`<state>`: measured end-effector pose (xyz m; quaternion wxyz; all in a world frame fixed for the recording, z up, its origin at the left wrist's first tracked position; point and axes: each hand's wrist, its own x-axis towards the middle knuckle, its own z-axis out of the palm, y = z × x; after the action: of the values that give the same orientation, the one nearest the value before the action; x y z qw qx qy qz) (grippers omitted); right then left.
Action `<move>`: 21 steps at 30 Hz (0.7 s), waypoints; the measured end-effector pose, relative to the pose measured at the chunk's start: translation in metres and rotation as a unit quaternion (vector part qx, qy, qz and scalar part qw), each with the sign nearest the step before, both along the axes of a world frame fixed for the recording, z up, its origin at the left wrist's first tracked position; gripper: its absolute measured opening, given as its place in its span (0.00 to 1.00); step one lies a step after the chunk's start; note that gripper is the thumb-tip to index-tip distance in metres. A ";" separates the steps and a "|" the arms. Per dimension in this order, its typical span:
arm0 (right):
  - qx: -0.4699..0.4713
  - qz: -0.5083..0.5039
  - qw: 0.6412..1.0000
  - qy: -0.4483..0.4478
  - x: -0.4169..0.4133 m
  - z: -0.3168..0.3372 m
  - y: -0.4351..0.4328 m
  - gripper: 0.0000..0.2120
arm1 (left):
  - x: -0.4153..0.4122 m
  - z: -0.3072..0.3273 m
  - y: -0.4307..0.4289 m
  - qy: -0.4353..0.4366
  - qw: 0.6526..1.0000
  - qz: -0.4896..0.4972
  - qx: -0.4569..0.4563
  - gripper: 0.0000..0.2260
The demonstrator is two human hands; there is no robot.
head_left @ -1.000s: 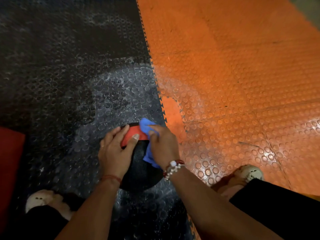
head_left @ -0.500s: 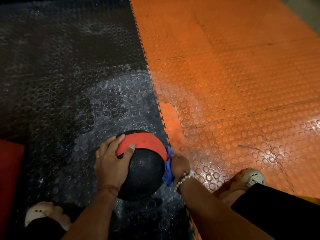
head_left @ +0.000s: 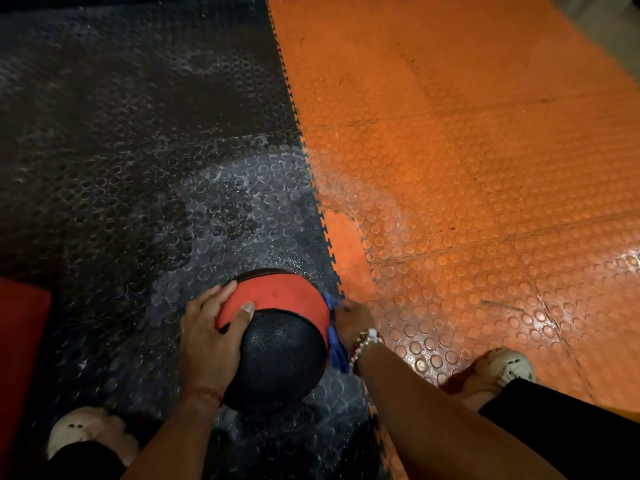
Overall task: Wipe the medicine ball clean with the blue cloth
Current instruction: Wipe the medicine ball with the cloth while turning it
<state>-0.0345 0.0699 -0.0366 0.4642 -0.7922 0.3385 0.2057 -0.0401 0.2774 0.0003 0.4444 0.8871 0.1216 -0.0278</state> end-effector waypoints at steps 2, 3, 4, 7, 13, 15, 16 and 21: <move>0.029 -0.066 0.997 0.004 -0.018 -0.003 0.006 0.12 | 0.002 -0.001 0.004 -0.001 1.000 0.001 -0.012 0.23; 0.031 -0.115 0.993 -0.018 -0.025 -0.001 0.012 0.12 | 0.003 -0.001 0.006 -0.001 1.000 -0.002 -0.013 0.23; 0.007 -0.142 0.988 -0.059 -0.029 0.004 0.019 0.11 | 0.003 -0.002 0.007 0.002 1.000 -0.006 -0.012 0.23; -0.048 -0.071 0.974 -0.207 -0.023 0.025 0.037 0.12 | 0.005 -0.005 0.011 0.007 1.000 -0.009 -0.011 0.26; -0.019 0.043 0.981 -0.187 0.020 0.027 0.029 0.12 | 0.001 -0.006 0.015 -0.004 1.000 -0.007 -0.023 0.28; -0.023 0.046 0.992 -0.118 0.028 0.016 0.020 0.12 | -0.001 -0.005 0.017 -0.006 0.999 -0.004 -0.032 0.27; -0.022 0.046 0.994 -0.094 0.029 0.010 0.016 0.12 | -0.001 -0.004 0.017 -0.010 0.999 -0.005 -0.036 0.25; 0.009 -0.029 0.998 -0.046 0.015 0.002 0.010 0.10 | 0.002 -0.005 0.014 -0.013 0.999 -0.001 -0.044 0.17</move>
<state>-0.0198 0.0797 -0.0343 0.4920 -0.7867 0.3378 0.1580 -0.0377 0.2911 -0.0043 0.4844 0.8671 0.1139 -0.0216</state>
